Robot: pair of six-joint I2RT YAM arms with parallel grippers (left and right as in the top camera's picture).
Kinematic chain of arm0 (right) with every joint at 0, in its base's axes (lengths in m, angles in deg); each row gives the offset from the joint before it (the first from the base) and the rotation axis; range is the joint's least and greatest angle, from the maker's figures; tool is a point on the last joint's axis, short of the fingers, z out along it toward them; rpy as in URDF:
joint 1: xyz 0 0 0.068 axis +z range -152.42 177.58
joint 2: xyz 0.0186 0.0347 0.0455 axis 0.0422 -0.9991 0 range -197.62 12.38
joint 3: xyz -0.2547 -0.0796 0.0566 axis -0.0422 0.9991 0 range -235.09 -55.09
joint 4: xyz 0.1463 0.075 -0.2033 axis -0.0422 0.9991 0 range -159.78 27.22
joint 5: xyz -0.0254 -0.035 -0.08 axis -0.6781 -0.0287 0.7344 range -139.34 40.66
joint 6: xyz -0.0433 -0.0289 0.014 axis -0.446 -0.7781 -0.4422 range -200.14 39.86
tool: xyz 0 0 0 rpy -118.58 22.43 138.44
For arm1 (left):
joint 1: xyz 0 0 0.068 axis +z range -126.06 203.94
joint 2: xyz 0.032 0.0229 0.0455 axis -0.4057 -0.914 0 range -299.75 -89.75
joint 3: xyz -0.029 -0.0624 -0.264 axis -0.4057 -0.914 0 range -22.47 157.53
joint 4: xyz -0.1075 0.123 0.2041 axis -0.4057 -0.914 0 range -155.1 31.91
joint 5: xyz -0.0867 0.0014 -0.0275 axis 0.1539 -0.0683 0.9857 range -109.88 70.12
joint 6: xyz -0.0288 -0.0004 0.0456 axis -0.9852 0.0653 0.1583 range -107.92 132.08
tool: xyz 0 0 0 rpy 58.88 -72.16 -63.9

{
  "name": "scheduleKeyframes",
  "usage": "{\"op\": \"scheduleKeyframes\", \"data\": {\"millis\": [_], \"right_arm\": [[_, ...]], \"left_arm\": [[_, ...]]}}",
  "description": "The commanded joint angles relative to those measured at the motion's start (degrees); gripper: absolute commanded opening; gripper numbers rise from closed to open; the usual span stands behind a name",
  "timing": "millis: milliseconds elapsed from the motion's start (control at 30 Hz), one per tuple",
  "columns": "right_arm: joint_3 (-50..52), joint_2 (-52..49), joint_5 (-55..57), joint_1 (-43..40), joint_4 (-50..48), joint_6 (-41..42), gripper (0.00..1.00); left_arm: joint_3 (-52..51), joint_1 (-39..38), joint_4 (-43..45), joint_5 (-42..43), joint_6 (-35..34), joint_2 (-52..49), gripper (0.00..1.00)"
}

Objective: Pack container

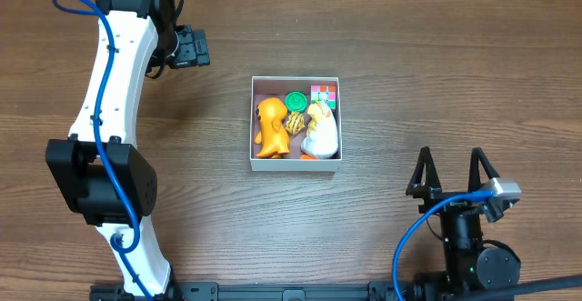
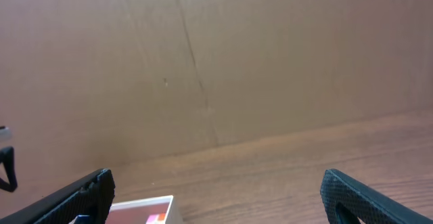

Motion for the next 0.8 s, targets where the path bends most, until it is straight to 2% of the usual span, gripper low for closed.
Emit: {"op": "scheduleKeyframes", "data": {"millis": [0,467,767], "right_arm": [[3.7,0.7,-0.6,0.0,-2.0,-0.2,1.00],[10.6,0.7,-0.5,0.0,-10.4,-0.2,1.00],[12.7,0.7,-0.5,0.0,-10.4,-0.2,1.00]], "left_arm": [[0.7,0.0,0.0,-0.1,-1.2,0.5,1.00],[0.7,0.0,0.0,-0.1,-1.2,0.5,1.00],[0.7,0.0,0.0,-0.1,-1.2,0.5,1.00]]}}
